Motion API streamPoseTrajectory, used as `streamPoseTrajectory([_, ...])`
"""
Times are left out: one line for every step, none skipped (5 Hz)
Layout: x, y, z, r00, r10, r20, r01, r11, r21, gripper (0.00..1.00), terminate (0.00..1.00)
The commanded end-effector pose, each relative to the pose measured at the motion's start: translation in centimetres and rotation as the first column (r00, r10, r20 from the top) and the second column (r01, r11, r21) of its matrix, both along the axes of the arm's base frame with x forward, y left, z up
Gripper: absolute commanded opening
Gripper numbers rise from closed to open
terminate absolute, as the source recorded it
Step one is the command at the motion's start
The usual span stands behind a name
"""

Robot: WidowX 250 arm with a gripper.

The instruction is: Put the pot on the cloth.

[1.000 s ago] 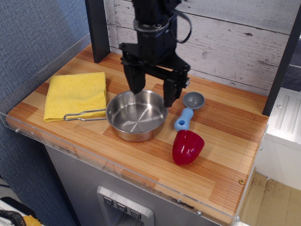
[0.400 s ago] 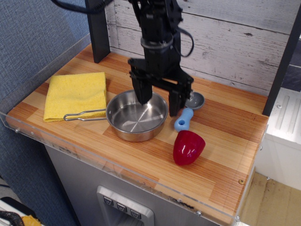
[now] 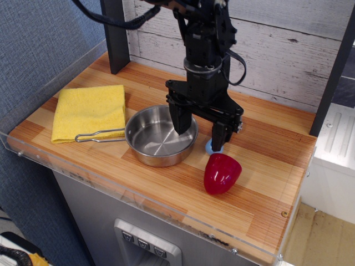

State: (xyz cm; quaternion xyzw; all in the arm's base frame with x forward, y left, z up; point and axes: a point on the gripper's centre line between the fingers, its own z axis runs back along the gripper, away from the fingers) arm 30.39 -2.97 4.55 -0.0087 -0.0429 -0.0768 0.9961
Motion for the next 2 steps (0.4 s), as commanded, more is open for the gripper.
streamPoseTrajectory([-0.7, 0.0, -1.2, 1.000, 0.004, -0.022, -0.003, 1.000, 0.016, 1.00, 0.00])
streamPoseTrajectory([-1.7, 0.7, -1.8, 0.998, 0.010, -0.066, -0.008, 0.999, 0.036, 1.00, 0.00])
